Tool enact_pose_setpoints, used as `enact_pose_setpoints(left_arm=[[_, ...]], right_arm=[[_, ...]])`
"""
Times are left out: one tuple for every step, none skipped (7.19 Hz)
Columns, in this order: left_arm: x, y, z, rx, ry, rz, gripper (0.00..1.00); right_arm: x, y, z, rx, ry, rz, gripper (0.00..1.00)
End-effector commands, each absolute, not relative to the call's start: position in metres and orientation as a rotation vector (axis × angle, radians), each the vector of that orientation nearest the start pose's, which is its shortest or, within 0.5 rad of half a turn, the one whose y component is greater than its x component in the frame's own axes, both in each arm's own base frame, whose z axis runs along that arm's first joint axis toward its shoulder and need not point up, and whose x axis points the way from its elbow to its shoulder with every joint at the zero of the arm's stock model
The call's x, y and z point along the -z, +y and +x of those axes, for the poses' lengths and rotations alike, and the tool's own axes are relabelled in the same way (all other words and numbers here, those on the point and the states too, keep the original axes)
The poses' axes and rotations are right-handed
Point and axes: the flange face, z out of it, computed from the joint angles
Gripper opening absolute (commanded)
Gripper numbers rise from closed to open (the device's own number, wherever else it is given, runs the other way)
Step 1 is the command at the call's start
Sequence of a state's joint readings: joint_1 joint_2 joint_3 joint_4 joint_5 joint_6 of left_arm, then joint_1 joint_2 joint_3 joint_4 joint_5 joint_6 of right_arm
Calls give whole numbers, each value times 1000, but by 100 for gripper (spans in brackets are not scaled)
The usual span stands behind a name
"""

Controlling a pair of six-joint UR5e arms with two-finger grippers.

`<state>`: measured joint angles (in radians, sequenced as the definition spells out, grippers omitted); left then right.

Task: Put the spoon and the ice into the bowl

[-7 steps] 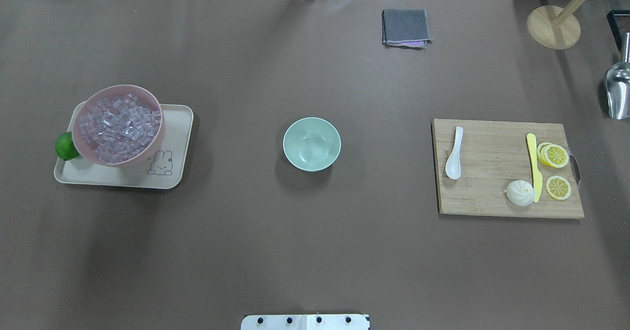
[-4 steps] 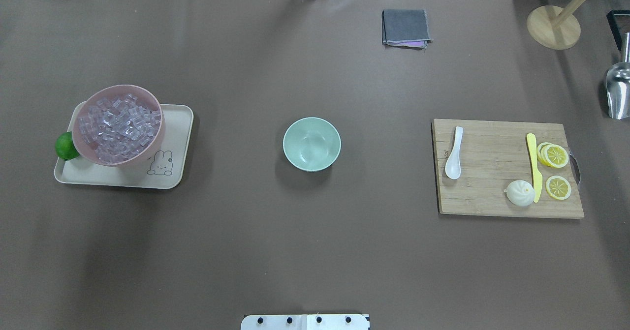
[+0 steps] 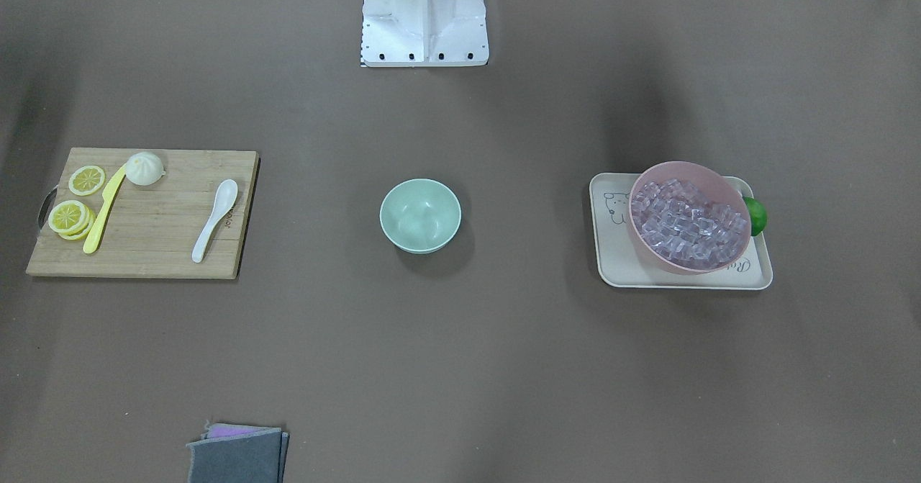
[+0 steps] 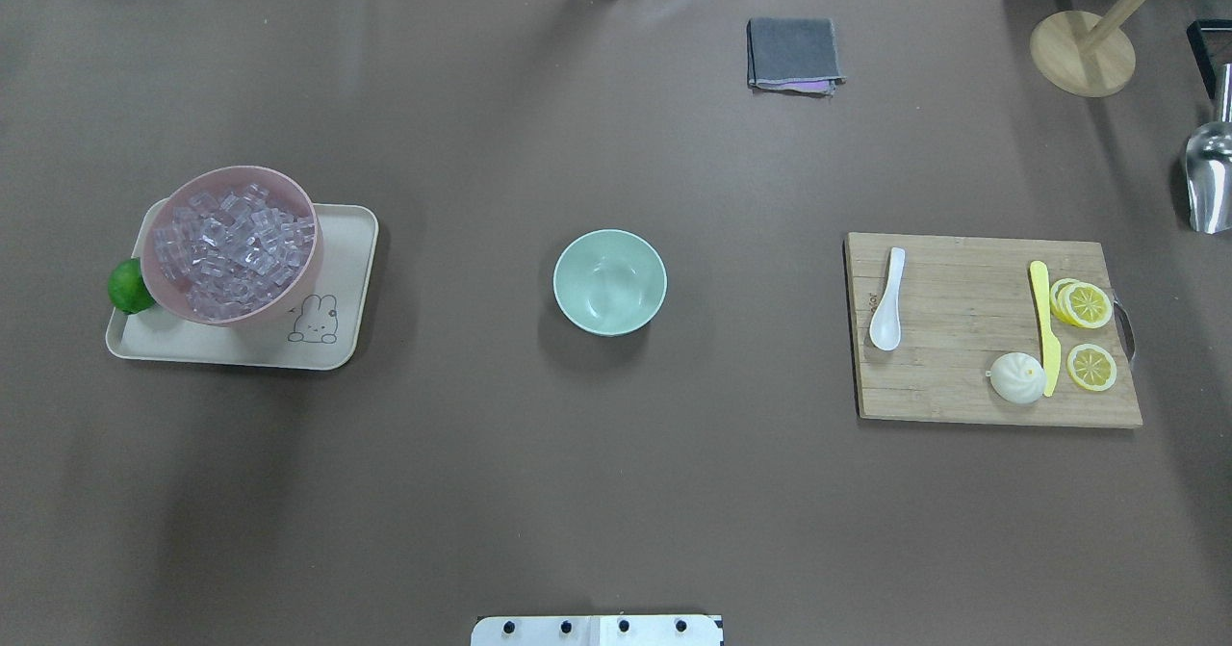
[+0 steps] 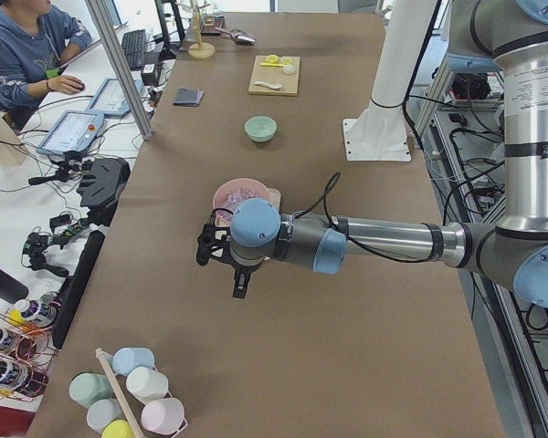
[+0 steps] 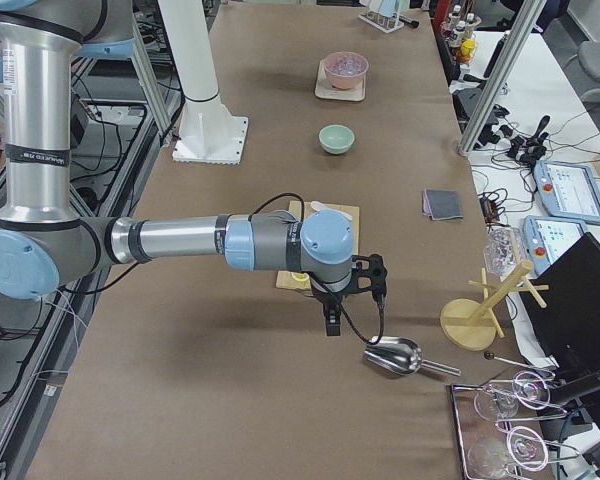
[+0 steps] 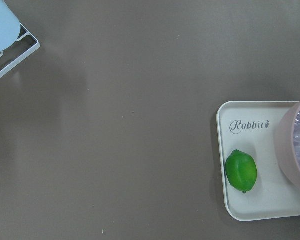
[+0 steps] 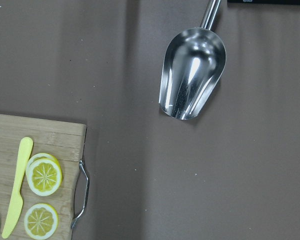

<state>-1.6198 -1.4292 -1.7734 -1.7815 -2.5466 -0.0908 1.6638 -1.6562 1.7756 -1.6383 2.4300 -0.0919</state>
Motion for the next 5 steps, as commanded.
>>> enact_pose_setpoints(left_arm=[[-588, -436, -69, -23, 972, 247, 98], [-588, -437, -59, -46, 979, 238, 97], [-587, -436, -59, -38, 989, 229, 97], [-589, -437, -58, 51, 1009, 175, 98], [-585, -437, -53, 60, 1012, 168, 98]], right_arm=[[-600, -447, 98, 22, -874, 125, 100], [-602, -447, 97, 23, -873, 122, 100], [-602, -447, 98, 24, -870, 123, 100], [-602, -447, 97, 23, -870, 121, 100], [-601, -448, 95, 32, -868, 122, 100]])
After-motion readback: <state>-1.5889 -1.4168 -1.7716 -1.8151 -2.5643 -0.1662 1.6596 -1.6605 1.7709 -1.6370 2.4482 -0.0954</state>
